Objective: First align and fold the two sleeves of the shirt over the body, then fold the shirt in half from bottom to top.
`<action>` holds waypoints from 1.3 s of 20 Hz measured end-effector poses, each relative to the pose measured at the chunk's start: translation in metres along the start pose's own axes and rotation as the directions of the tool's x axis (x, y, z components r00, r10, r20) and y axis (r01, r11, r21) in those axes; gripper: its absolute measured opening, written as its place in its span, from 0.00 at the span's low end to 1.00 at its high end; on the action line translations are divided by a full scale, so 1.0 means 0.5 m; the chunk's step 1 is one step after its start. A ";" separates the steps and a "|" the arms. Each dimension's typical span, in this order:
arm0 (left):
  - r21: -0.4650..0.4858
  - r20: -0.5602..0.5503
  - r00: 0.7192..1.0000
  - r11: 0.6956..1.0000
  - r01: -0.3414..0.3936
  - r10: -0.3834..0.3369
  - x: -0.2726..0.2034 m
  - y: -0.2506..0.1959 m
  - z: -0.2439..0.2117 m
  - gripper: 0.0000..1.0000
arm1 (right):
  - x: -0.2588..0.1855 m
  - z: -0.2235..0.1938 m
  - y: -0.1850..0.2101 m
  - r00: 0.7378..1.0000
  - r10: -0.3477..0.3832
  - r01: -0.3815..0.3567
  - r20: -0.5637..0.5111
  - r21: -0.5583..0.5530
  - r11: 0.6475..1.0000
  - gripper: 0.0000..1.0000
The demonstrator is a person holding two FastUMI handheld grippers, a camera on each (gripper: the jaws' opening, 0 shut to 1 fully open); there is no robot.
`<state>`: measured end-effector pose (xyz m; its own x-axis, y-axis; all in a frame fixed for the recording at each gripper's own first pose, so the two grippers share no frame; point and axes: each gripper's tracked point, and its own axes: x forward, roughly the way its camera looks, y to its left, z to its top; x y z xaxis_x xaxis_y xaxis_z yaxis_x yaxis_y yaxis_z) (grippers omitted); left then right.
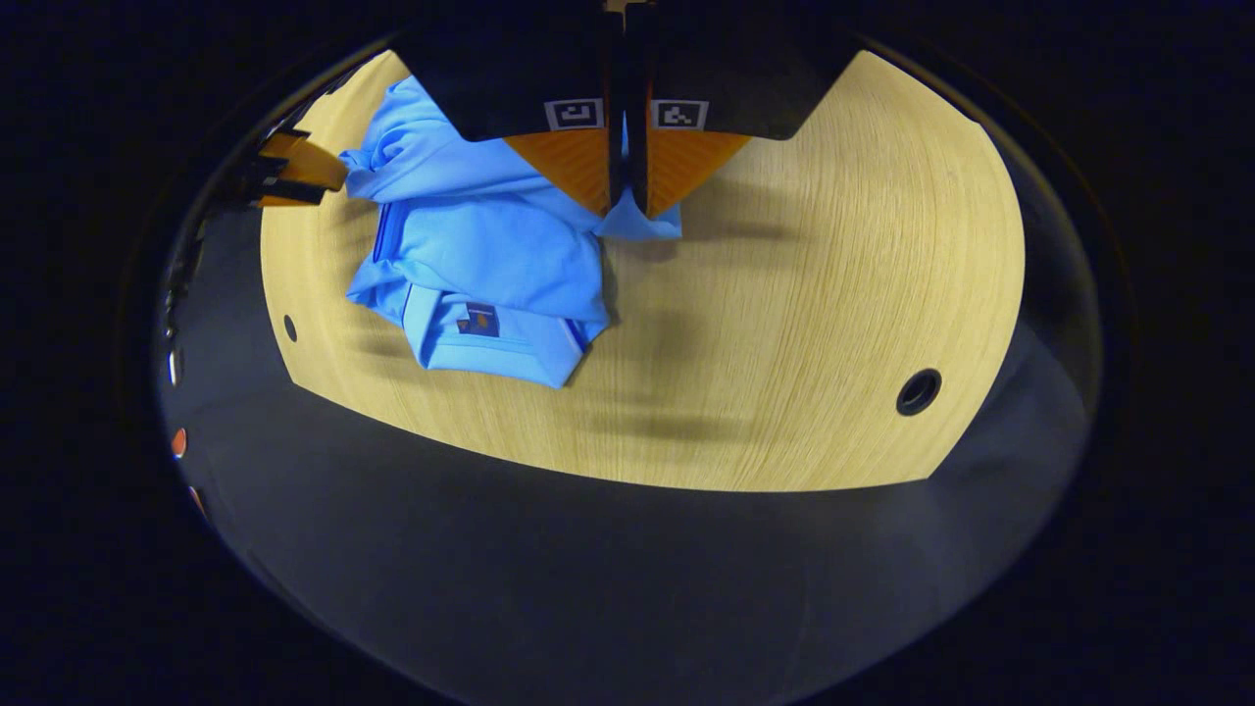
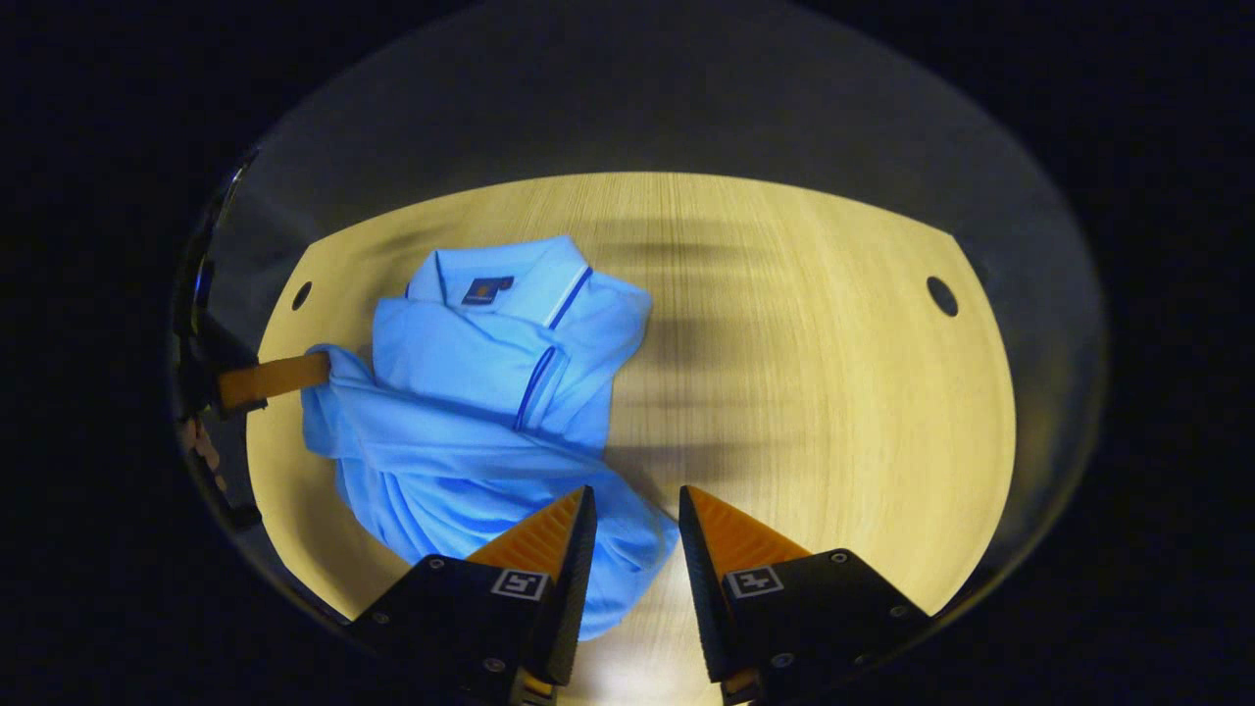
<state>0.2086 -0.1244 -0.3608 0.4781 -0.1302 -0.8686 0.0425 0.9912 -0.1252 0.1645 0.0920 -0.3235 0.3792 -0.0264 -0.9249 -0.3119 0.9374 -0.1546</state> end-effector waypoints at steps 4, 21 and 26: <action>-0.016 0.004 1.000 1.000 0.004 -0.004 -0.010 0.005 -0.003 0.04 | 0.054 -0.049 0.025 0.998 0.002 -0.002 -0.067 0.001 1.000 0.43; 0.091 0.199 0.980 0.995 -0.041 0.023 -0.026 -0.009 0.138 0.04 | -0.018 0.206 -0.007 0.954 -0.050 0.006 0.295 0.149 0.989 0.00; 0.102 0.236 0.966 0.986 -0.135 0.108 -0.018 0.054 0.160 0.46 | -0.022 0.183 -0.013 0.961 -0.089 0.052 0.261 0.146 0.988 0.17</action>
<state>0.2755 -0.0948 -0.3182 0.6732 -0.0132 -0.7393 0.0668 0.9968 0.0430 0.2424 0.1179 -0.2806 0.6197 -0.0179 -0.7847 -0.1615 0.9754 -0.1498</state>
